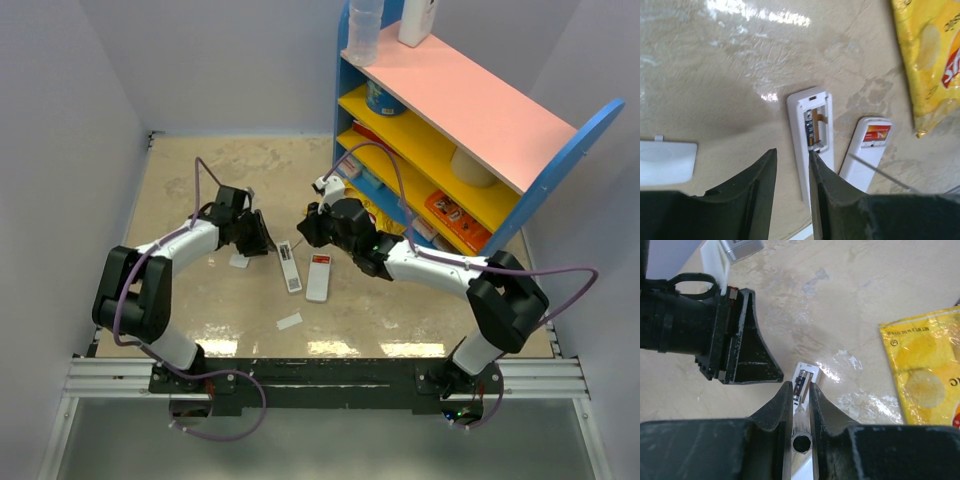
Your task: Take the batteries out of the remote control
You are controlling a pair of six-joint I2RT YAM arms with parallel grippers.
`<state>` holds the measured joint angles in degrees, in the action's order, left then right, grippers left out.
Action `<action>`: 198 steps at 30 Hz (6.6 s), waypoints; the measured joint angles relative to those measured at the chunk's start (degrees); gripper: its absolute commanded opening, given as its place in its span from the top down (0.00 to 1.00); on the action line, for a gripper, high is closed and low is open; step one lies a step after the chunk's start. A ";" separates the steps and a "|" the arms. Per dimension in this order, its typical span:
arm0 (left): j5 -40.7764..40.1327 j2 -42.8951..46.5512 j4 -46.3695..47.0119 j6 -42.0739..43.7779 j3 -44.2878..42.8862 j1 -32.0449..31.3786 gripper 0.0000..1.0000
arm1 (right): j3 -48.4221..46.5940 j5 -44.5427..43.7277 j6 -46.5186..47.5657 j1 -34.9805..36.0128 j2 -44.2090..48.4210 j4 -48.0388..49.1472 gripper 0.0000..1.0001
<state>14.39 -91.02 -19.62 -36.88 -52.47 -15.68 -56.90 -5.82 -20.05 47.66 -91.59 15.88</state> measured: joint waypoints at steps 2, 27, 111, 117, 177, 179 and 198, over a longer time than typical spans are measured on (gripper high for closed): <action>0.92 -0.59 0.94 -0.02 -0.74 0.55 0.64 | -0.83 1.42 0.00 -0.33 -1.11 0.61 1.00; 6.34 -7.82 4.33 -0.09 -2.45 1.42 0.78 | -3.19 6.78 -0.63 -2.10 -8.02 3.48 1.00; 9.51 -5.70 6.25 -2.32 0.66 2.16 0.80 | -4.26 17.81 0.20 -6.75 -9.55 4.90 1.00; 9.51 -5.73 6.45 -2.32 0.66 2.16 0.80 | -4.70 17.81 0.17 -6.34 -10.38 4.74 1.00; 9.29 -6.47 6.71 -1.40 0.68 2.16 0.82 | -5.86 14.25 1.29 -5.64 -11.08 3.32 1.00; 9.29 -6.49 6.69 -1.42 0.68 2.16 0.82 | -5.88 14.27 1.27 -5.66 -11.08 3.06 1.00; 9.42 -6.49 6.80 -1.42 0.72 2.16 0.82 | -5.86 14.40 0.76 -5.64 -11.10 3.04 1.00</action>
<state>23.81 -97.51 -12.82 -38.30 -51.75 -13.52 -62.76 8.58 -19.29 42.02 -102.69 18.92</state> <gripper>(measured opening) 0.183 0.166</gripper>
